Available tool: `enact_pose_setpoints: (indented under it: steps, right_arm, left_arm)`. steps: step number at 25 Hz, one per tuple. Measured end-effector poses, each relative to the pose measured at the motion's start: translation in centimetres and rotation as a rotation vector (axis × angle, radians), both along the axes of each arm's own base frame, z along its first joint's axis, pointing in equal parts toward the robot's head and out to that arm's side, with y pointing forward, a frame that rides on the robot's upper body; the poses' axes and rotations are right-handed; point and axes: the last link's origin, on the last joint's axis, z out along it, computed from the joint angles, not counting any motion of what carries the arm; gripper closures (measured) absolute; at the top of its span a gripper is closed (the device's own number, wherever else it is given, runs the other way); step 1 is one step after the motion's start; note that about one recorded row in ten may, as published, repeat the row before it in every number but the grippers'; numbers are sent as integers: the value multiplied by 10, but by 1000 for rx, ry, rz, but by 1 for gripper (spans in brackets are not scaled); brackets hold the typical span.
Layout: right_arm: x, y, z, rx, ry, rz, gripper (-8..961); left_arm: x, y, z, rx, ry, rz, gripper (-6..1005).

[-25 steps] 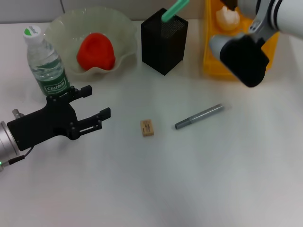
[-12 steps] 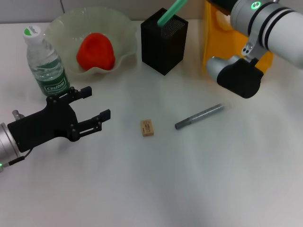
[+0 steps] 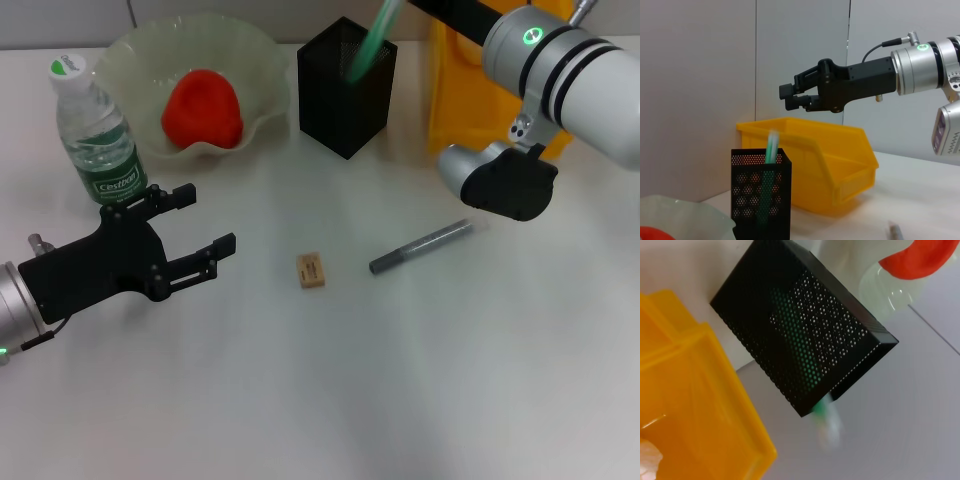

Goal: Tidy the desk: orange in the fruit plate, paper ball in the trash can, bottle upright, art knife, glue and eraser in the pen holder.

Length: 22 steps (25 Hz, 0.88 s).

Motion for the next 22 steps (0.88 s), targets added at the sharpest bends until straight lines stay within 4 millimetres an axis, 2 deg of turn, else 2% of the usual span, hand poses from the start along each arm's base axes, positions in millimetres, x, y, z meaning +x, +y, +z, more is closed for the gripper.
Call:
enact_pose_setpoints:
  steps: [5, 11, 13, 14, 16, 17, 19, 21, 22]
  right_arm:
    - [1, 0, -3, 13, 10, 34, 650]
    - [-2, -1, 2, 57, 57, 80, 439]
    - [-4, 0, 8, 89, 112, 99, 433]
    - [-9, 0, 16, 128, 219, 103, 430]
    - [-12, 1, 21, 145, 283, 101, 425]
    - [-21, 2, 31, 179, 447, 93, 422]
    - [-24, 2, 34, 184, 507, 89, 422]
    - [-30, 2, 42, 190, 666, 71, 422]
    - [-32, 0, 47, 180, 807, 47, 422]
  left_arm:
    - [0, 0, 1, 1, 1, 0, 198]
    - [0, 0, 0, -3, 6, -7, 198]
    - [0, -1, -2, -7, 6, -10, 198]
    - [1, -2, -4, -15, 0, -12, 198]
    - [2, -3, -5, -18, -2, -13, 198]
    - [2, -3, -6, -25, -6, -14, 198]
    - [3, -3, -6, -26, -7, -15, 198]
    - [3, -4, -7, -31, -10, -15, 198]
    - [3, -6, -8, -36, -14, -13, 198]
